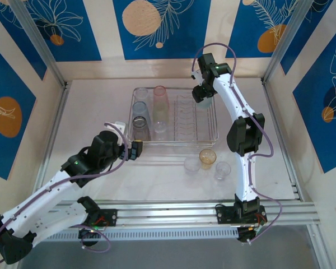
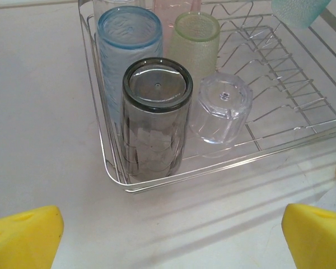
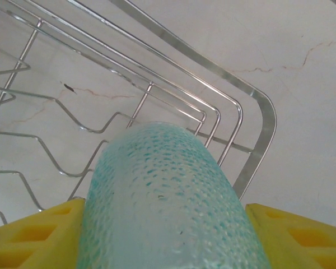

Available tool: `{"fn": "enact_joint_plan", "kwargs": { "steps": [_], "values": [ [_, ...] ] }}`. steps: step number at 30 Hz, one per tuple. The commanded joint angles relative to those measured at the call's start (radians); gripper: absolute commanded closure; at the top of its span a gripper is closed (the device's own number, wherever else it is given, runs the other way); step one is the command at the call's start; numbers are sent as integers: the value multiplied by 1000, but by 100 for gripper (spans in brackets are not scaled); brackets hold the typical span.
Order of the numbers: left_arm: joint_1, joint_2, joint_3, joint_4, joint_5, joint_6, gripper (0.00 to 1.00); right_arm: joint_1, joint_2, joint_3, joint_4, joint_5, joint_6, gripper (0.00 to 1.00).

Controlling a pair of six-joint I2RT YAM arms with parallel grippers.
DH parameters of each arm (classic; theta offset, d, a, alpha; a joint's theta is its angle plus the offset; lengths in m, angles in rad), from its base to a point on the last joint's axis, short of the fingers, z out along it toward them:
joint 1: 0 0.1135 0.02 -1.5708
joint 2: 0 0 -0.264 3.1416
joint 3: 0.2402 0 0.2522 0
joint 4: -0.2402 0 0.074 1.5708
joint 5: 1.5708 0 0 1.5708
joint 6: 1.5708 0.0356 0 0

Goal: Load the cups into the dish rack

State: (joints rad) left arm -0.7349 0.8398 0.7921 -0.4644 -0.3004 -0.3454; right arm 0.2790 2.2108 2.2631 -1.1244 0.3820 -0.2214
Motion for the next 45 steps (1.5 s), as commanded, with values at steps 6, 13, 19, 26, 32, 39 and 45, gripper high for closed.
{"fn": "enact_joint_plan", "kwargs": {
  "steps": [6,13,19,26,32,39,45],
  "values": [
    [5,18,-16,12,1,-21,0,-3,37,-46,69,18,-29,99],
    [6,25,-22,10,7,-20,0,6,38,-90,146,16,-41,97],
    [5,27,-22,6,8,-21,0,9,40,-140,214,15,-47,96],
    [5,31,-24,5,9,-21,0,0,41,-194,281,11,-56,94],
    [5,53,-22,15,19,-24,0,-8,48,-215,306,3,-56,83],
    [6,71,-22,17,29,-32,0,-23,71,-205,285,-10,-44,58],
    [5,72,-30,15,29,-40,0,-24,81,-196,284,-25,-33,41]
  ]
}}
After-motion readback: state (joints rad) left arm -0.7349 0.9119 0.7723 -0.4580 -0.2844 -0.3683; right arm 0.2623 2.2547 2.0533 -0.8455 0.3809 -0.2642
